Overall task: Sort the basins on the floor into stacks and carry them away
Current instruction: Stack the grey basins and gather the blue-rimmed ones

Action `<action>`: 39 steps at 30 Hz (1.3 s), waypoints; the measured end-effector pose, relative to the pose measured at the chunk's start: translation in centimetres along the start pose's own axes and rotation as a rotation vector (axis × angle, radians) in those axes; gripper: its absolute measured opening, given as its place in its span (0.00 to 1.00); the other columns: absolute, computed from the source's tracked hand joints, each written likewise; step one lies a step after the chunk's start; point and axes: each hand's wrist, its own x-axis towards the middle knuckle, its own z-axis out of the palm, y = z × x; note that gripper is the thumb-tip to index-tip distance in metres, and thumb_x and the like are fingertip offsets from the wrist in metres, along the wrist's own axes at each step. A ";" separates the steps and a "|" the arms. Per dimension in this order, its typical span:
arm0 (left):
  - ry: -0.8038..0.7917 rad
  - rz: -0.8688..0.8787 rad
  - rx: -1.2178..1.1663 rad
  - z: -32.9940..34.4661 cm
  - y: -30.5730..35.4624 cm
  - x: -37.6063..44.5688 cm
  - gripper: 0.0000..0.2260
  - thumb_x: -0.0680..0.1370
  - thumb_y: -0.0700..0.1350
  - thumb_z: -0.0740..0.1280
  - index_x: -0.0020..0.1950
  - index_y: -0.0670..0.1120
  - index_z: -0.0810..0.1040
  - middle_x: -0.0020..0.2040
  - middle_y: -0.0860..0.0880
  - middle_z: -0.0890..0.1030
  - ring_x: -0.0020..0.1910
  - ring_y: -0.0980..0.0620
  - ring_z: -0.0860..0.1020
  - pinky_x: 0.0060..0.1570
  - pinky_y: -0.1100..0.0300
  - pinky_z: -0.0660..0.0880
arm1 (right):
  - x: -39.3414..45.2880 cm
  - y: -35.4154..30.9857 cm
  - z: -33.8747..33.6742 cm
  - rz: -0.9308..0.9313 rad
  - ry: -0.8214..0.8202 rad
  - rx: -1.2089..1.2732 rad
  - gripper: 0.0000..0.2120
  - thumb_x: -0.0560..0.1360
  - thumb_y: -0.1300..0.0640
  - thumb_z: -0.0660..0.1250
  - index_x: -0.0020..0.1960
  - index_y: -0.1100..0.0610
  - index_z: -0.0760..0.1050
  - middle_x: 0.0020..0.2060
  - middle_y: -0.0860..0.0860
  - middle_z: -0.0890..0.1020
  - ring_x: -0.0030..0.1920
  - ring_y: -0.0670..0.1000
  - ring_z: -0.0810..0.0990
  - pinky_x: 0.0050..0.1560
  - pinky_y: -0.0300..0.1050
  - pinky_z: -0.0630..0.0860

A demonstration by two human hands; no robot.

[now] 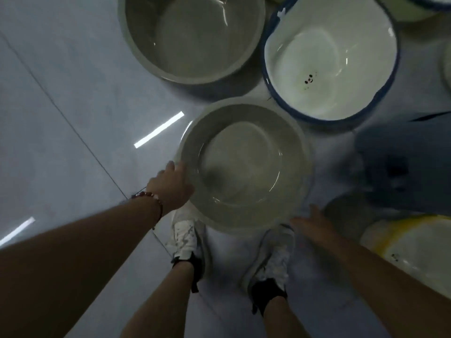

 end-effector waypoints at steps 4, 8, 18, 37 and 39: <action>-0.019 -0.060 -0.552 2.0 -1.8 5.9 0.35 0.75 0.49 0.68 0.76 0.52 0.51 0.58 0.45 0.75 0.49 0.42 0.80 0.44 0.47 0.81 | 4.8 -0.1 4.2 0.197 -0.025 0.379 0.09 0.76 0.55 0.67 0.53 0.58 0.75 0.44 0.55 0.82 0.37 0.50 0.78 0.30 0.39 0.72; 0.082 -0.184 -0.664 1.6 -2.9 7.3 0.20 0.74 0.45 0.67 0.65 0.44 0.70 0.52 0.46 0.79 0.49 0.43 0.79 0.46 0.49 0.79 | 5.2 0.8 6.2 0.241 0.026 0.648 0.05 0.77 0.60 0.66 0.42 0.54 0.74 0.38 0.51 0.80 0.36 0.50 0.78 0.34 0.42 0.74; -0.031 -0.101 -0.657 -12.3 0.4 -7.0 0.15 0.76 0.48 0.70 0.58 0.41 0.75 0.49 0.44 0.80 0.45 0.44 0.81 0.43 0.48 0.82 | -14.3 0.2 -3.9 0.091 0.087 0.816 0.15 0.75 0.66 0.65 0.61 0.62 0.76 0.53 0.60 0.82 0.52 0.59 0.81 0.51 0.50 0.78; -0.279 0.551 -0.484 -23.4 37.4 -53.2 0.14 0.73 0.44 0.74 0.54 0.41 0.75 0.48 0.40 0.81 0.40 0.45 0.80 0.35 0.56 0.78 | -56.9 31.0 -26.6 -0.152 0.395 1.740 0.14 0.76 0.66 0.62 0.60 0.62 0.76 0.48 0.59 0.83 0.45 0.57 0.80 0.41 0.49 0.80; -0.308 0.619 -0.434 -20.6 40.7 -57.4 0.08 0.75 0.43 0.72 0.51 0.42 0.77 0.45 0.41 0.82 0.39 0.46 0.80 0.35 0.56 0.79 | -58.8 36.2 -27.6 -0.182 0.419 1.798 0.10 0.76 0.66 0.62 0.56 0.62 0.77 0.40 0.56 0.85 0.43 0.56 0.80 0.35 0.46 0.81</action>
